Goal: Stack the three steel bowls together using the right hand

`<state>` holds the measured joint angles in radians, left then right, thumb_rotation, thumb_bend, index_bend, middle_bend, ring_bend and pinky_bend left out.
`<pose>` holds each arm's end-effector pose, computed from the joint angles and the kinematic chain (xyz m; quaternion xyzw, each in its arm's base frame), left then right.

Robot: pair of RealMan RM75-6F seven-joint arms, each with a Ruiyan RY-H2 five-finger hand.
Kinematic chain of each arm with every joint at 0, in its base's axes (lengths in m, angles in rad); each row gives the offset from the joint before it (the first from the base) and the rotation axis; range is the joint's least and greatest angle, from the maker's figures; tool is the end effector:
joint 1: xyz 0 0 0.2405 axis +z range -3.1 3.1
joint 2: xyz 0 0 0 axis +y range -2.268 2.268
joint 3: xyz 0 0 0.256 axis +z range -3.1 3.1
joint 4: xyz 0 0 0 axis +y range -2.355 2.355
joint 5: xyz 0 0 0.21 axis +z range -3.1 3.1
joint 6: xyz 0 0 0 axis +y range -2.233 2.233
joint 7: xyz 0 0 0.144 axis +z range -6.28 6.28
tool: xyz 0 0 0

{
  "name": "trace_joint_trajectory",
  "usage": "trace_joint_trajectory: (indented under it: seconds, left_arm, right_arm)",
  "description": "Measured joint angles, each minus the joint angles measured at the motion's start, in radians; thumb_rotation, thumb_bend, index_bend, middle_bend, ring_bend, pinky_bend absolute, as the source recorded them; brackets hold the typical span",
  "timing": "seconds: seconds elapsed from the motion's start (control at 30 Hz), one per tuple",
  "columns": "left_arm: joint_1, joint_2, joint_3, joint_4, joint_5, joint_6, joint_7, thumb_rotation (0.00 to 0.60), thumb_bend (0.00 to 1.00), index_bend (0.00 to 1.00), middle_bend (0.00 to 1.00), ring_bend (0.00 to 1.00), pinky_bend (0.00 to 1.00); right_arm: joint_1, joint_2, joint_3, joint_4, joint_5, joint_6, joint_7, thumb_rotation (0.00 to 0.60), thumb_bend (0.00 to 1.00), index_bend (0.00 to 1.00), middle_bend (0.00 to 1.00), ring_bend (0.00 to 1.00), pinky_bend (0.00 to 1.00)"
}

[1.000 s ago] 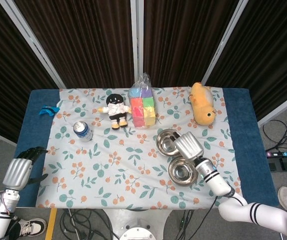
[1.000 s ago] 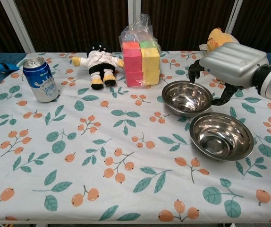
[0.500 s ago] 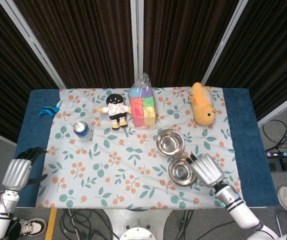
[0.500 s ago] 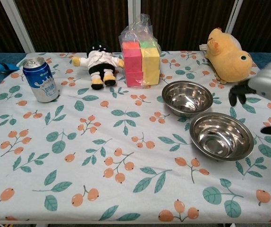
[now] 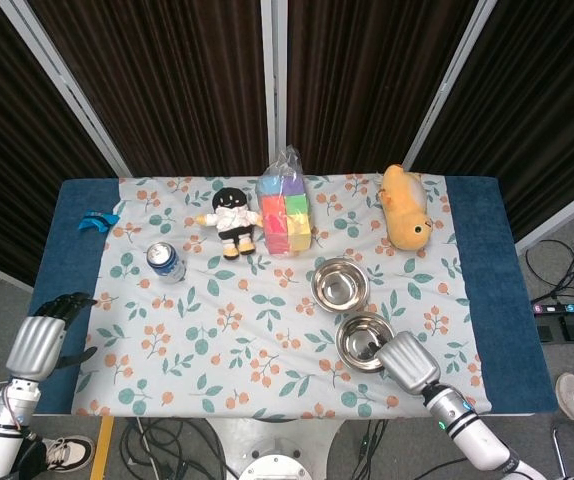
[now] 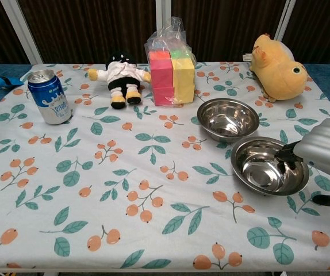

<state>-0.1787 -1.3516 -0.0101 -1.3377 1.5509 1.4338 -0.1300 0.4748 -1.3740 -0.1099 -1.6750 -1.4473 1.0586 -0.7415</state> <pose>-0.3211 0.2052 0.0923 -0.6250 -0.4020 -0.4179 0.5226 -0.2196 -0.2175 0.0009 0.8647 -0.1907 0.2160 0.4114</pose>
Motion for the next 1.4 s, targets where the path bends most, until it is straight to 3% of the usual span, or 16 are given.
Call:
trace_joint_trajectory:
  seconds: [0.37, 0.8, 0.97, 1.23, 1.4]
  left_arm:
    - [0.002, -0.006, 0.0, 0.024, -0.004, 0.0, -0.025, 0.6, 0.13, 0.31, 0.31, 0.24, 0.31]
    - [0.003, -0.01, 0.0, 0.042, -0.004, 0.001, -0.043, 0.6, 0.13, 0.31, 0.31, 0.24, 0.31]
    - [0.0, -0.009, -0.003, 0.035, -0.002, 0.001, -0.043, 0.6, 0.13, 0.31, 0.31, 0.24, 0.31]
    - [-0.002, -0.003, -0.003, 0.025, 0.001, 0.002, -0.047, 0.6, 0.13, 0.31, 0.31, 0.24, 0.31]
    - [-0.006, -0.002, -0.005, 0.021, 0.005, 0.003, -0.047, 0.6, 0.13, 0.31, 0.31, 0.24, 0.31]
  right_arm:
    - [0.013, -0.066, 0.023, 0.073, -0.019, -0.022, 0.036, 0.6, 0.17, 0.56, 0.52, 0.82, 0.8]
    - [0.024, -0.121, 0.05, 0.141, 0.019, -0.055, 0.064, 0.6, 0.35, 0.69, 0.61, 0.86, 0.82]
    - [0.023, -0.119, 0.049, 0.139, 0.001, -0.041, 0.078, 0.6, 0.4, 0.74, 0.64, 0.86, 0.83]
    - [0.017, -0.09, 0.051, 0.096, -0.045, 0.009, 0.088, 0.6, 0.4, 0.75, 0.66, 0.86, 0.83]
    - [0.032, -0.067, 0.103, 0.057, -0.068, 0.048, 0.082, 0.6, 0.4, 0.75, 0.66, 0.86, 0.83]
